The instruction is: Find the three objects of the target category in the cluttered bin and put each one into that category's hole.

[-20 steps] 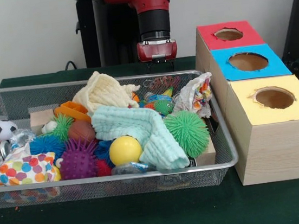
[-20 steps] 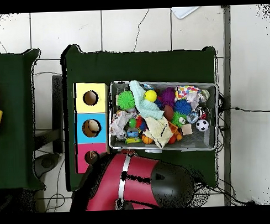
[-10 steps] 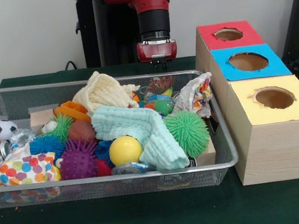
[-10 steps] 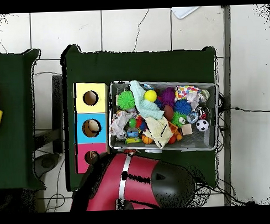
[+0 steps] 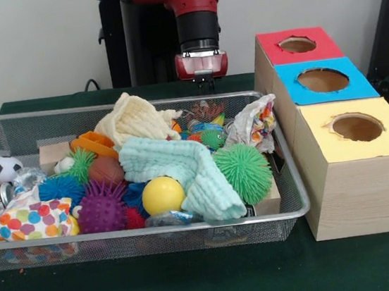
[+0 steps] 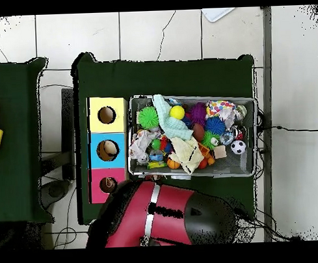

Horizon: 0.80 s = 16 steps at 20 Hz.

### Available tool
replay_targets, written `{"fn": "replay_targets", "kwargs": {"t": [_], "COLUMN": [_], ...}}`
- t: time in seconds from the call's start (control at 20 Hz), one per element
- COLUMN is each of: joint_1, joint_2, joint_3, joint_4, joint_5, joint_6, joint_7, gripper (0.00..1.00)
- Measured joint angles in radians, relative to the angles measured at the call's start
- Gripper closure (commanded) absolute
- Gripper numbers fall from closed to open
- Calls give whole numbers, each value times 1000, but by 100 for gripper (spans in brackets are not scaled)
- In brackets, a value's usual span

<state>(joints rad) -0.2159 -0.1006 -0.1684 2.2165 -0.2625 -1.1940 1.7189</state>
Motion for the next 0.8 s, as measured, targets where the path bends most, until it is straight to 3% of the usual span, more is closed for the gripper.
{"fn": "replay_targets", "kwargs": {"t": [0.5,0.8], "joint_1": [-64,-78], "joint_2": [-182,-242], "joint_3": [18,23], "joint_4": [47,61], "joint_5": [-57,-72], "joint_6": [295,322], "joint_7": [0,0], "gripper": [100,100]}}
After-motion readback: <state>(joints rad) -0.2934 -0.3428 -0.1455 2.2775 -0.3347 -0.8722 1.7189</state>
